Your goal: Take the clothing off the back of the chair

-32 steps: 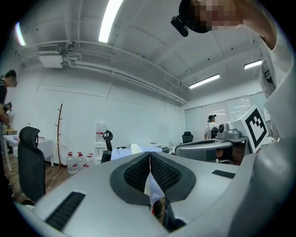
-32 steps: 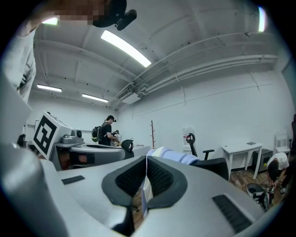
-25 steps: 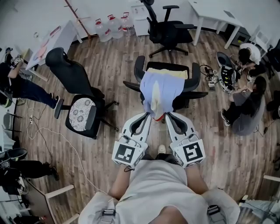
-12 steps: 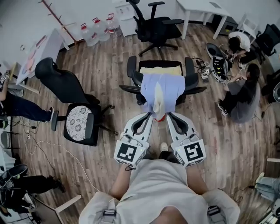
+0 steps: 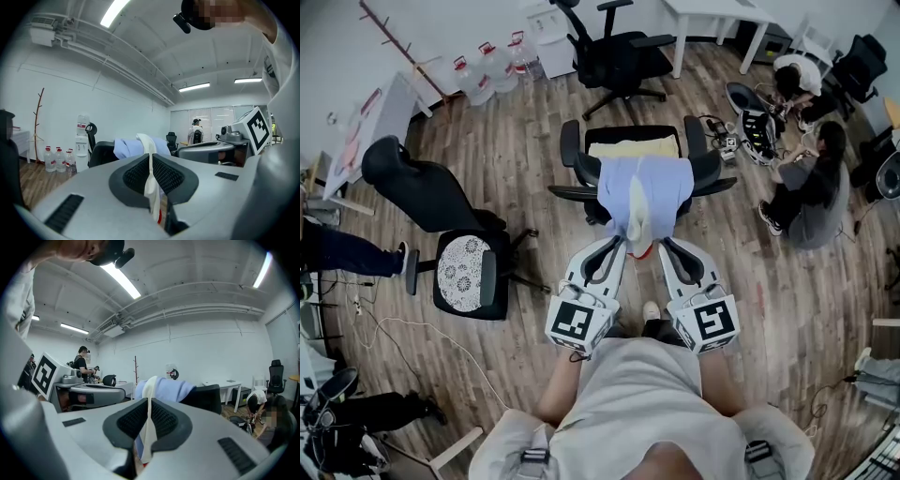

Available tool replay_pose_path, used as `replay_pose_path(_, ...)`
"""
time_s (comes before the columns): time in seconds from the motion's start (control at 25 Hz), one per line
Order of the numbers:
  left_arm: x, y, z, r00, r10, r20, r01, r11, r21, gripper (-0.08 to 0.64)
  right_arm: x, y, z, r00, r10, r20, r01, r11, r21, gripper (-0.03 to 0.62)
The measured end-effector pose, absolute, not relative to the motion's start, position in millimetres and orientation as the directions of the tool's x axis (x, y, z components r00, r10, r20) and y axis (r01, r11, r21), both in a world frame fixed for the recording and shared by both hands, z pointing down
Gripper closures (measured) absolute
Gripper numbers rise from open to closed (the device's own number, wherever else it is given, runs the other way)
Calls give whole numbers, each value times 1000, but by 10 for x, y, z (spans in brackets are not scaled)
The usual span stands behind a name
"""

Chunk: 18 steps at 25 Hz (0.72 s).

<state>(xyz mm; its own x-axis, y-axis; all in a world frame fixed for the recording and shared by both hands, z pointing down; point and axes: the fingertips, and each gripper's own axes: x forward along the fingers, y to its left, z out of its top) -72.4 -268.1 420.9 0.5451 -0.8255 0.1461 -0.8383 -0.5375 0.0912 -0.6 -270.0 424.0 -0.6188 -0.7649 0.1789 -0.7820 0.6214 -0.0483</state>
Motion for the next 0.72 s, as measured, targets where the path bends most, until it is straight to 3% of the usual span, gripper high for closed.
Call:
replay_pose_path(0.4, -794, -2775, 4339, 551, -817, 172, -835, -539, 113, 538, -9, -2771, 4322, -593, -780, 200, -801, 598, -44, 569)
replay_pose_path(0.72, -779, -2829, 4406, 562, -806, 185, -827, -548, 124, 489, 45, -2808, 4357, -572, -793, 212, -815, 579, -34, 569)
